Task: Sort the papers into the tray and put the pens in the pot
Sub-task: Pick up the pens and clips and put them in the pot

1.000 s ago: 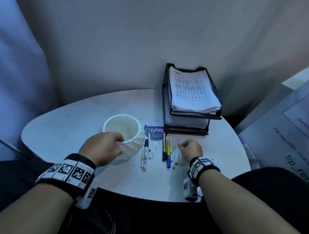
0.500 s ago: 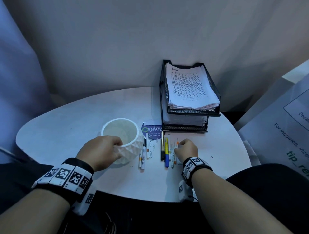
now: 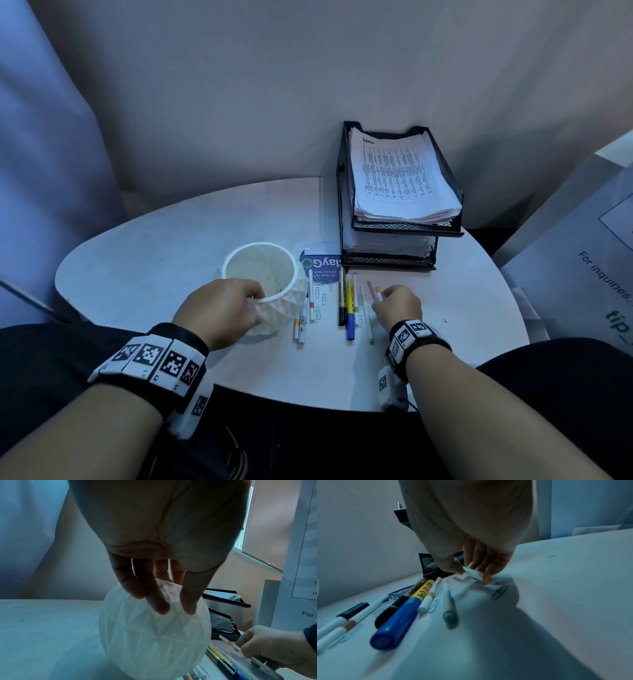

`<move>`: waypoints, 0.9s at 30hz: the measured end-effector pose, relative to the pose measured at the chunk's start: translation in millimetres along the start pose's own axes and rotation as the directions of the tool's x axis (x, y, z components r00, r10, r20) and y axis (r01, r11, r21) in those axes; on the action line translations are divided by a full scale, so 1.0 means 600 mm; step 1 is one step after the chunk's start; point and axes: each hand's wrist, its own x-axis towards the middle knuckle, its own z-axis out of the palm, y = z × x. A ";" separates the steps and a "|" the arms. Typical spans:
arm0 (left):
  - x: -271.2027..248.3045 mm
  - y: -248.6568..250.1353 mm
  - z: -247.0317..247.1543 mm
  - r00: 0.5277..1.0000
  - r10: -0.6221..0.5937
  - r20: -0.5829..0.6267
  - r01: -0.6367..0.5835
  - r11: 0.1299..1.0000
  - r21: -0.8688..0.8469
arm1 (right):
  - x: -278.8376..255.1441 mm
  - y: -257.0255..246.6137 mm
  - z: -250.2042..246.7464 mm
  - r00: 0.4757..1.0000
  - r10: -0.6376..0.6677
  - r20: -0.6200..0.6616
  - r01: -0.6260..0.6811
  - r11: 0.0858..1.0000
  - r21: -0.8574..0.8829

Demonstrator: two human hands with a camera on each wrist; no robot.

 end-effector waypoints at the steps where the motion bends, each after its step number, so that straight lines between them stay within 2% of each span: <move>1: 0.001 0.000 0.000 1.000 0.000 -0.003 0.000 1.000 0.002 | 0.002 -0.003 -0.004 1.000 -0.024 -0.012 0.024 1.000 0.013; 4: 0.006 0.000 0.000 1.000 0.005 -0.018 -0.005 1.000 0.005 | 0.000 -0.016 -0.006 0.996 -0.092 -0.019 0.093 0.995 0.032; 7: 0.010 0.001 0.001 1.000 0.010 -0.022 -0.010 1.000 -0.004 | -0.012 -0.022 0.007 0.991 -0.124 0.047 0.125 0.992 -0.015; 10: 0.013 0.001 0.002 1.000 0.017 -0.027 -0.017 1.000 -0.004 | -0.022 -0.016 0.018 0.986 -0.108 0.128 0.122 0.986 -0.113; 15: 0.015 0.000 0.001 1.000 0.022 -0.019 -0.022 1.000 -0.004 | -0.020 -0.010 0.013 0.993 -0.052 0.103 0.067 0.986 -0.154; 17: 0.017 -0.001 0.000 1.000 0.024 -0.013 -0.024 1.000 -0.006 | -0.022 -0.021 0.002 0.993 -0.026 0.118 0.033 0.998 -0.059; 19: 0.020 -0.001 -0.002 1.000 0.029 -0.009 -0.029 1.000 -0.008 | -0.028 -0.048 -0.013 0.993 -0.038 0.109 0.018 0.985 0.173; 21: 0.021 0.001 -0.002 0.999 0.041 -0.011 -0.041 0.999 0.003 | -0.039 -0.088 -0.032 0.984 -0.095 0.152 0.015 0.888 0.460; 23: 0.022 0.006 -0.002 0.998 0.058 -0.011 -0.058 0.998 0.020 | -0.060 -0.135 -0.050 0.948 -0.216 0.235 -0.005 0.726 0.687; 25: 0.021 0.011 -0.001 0.998 0.069 -0.001 -0.069 0.997 0.032 | -0.089 -0.185 -0.065 0.899 -0.346 0.269 -0.036 0.552 0.833; 27: 0.018 0.015 0.002 0.996 0.087 0.011 -0.087 0.995 0.043 | -0.123 -0.229 -0.071 0.863 -0.440 0.248 -0.056 0.406 0.912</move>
